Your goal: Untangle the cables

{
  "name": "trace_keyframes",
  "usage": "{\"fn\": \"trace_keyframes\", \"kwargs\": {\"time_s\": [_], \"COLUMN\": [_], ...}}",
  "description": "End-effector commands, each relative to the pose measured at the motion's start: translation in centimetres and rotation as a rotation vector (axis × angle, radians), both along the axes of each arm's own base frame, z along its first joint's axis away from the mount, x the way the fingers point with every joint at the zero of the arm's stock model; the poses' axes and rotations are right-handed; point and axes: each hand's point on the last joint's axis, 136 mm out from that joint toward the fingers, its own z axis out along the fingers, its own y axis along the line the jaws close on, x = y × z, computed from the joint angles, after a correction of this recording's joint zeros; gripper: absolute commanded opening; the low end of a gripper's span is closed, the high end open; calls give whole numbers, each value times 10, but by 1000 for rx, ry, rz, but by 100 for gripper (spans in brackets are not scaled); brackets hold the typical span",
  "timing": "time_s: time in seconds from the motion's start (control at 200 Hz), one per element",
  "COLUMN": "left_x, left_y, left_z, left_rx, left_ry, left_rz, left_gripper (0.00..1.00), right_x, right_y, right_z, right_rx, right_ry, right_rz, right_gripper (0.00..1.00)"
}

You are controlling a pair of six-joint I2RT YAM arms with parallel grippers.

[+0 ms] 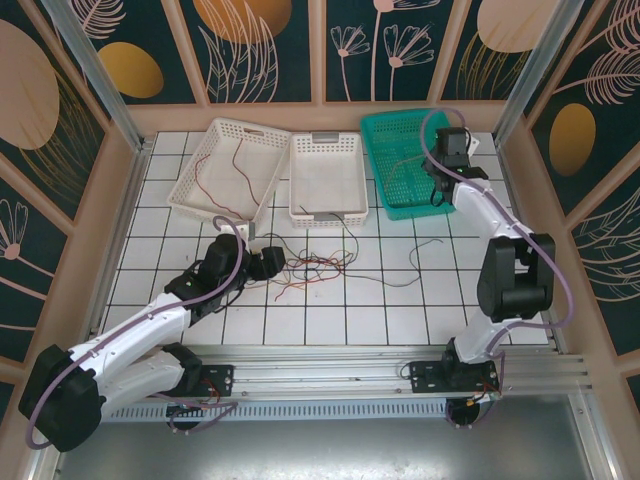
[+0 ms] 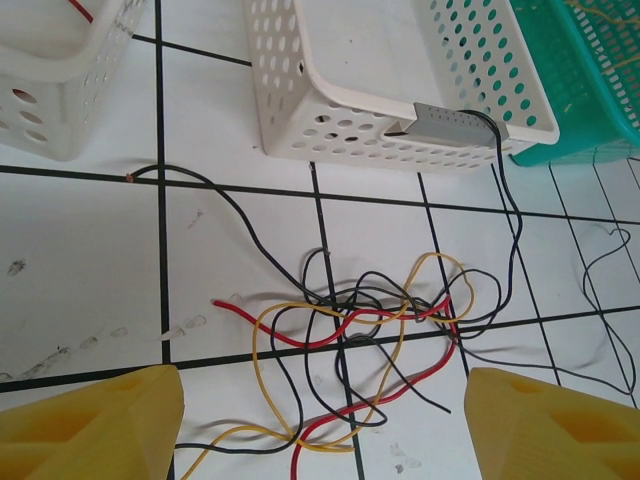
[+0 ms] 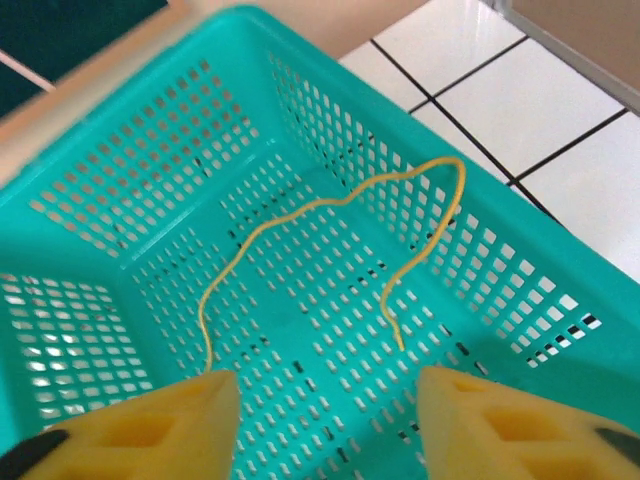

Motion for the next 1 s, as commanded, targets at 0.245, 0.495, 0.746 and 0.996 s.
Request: {"fn": "trace_keyframes", "kwargs": {"time_s": [0.245,0.495,0.746,0.996], "left_x": [1,1,0,-5], "left_y": [1,-2,0,3], "left_z": [1,-5,-13,-23], "left_rx": [-19,-27,-25,-25], "left_ry": [-5,6,17,36], "left_rz": [16,11,16,21], "left_gripper": [75,75,76,75], "right_x": [-25,-61,-132,-216], "right_y": [13,47,152,209], "right_z": [70,104,48,-31], "right_rx": [48,93,202,319], "right_ry": [-147,-217,-103,42], "right_rz": [54,179,562,803], "right_gripper": [70,76,77,75]}}
